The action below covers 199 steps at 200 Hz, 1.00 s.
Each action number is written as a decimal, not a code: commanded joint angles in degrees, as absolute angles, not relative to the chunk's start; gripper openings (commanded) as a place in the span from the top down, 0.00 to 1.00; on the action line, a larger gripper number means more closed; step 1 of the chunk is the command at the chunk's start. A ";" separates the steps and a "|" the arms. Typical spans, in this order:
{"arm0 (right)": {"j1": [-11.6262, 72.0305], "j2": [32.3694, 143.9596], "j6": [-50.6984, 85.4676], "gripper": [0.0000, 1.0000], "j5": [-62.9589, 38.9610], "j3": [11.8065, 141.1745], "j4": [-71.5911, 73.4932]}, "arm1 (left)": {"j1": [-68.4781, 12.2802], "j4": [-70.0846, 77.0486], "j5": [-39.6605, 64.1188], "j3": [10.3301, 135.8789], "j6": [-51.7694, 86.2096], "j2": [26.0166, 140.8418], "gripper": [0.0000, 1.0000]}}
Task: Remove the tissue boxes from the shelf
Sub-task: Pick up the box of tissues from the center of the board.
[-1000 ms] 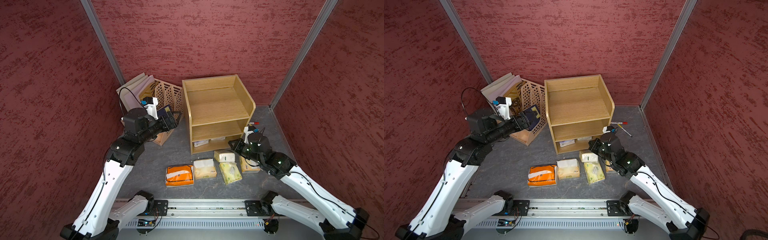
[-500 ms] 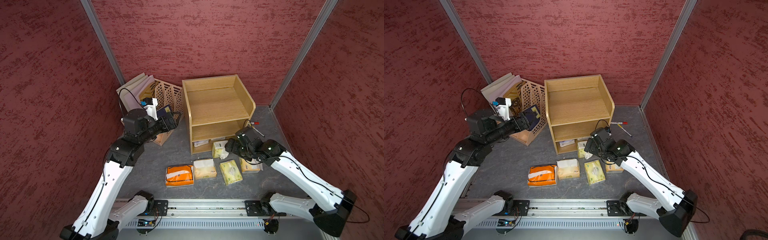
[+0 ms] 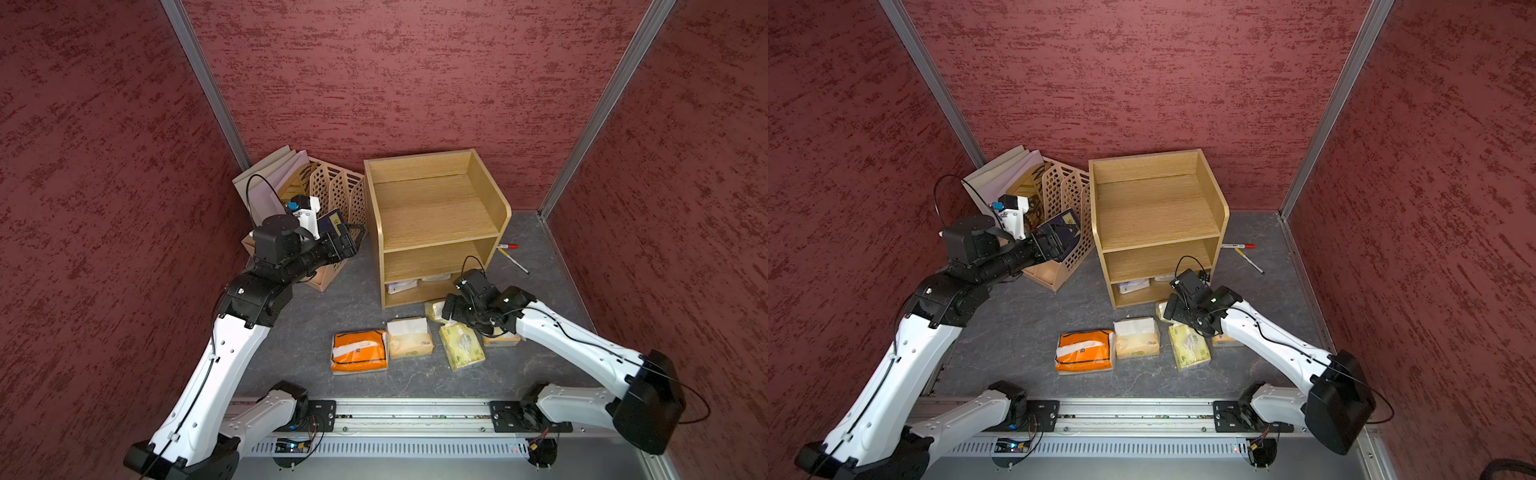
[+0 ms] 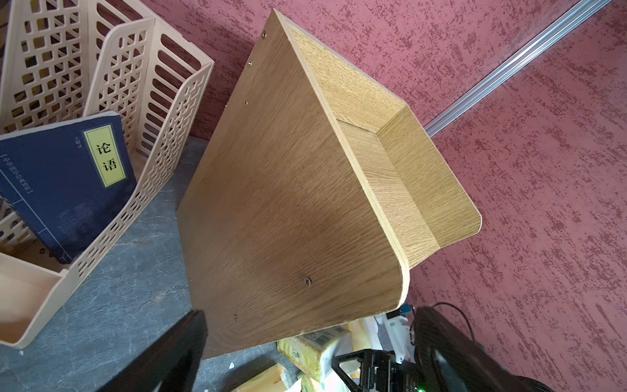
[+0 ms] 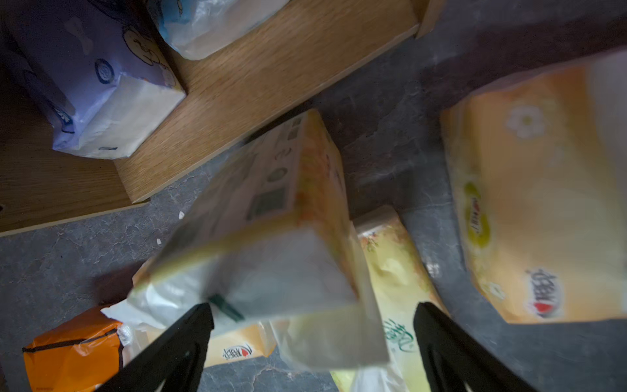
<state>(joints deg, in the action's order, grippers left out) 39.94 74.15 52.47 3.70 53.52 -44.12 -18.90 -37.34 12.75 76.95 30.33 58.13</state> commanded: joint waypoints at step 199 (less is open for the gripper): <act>40.37 62.10 54.67 0.90 11.26 50.60 -35.61 | -18.46 -37.54 12.94 78.51 29.21 59.11 0.00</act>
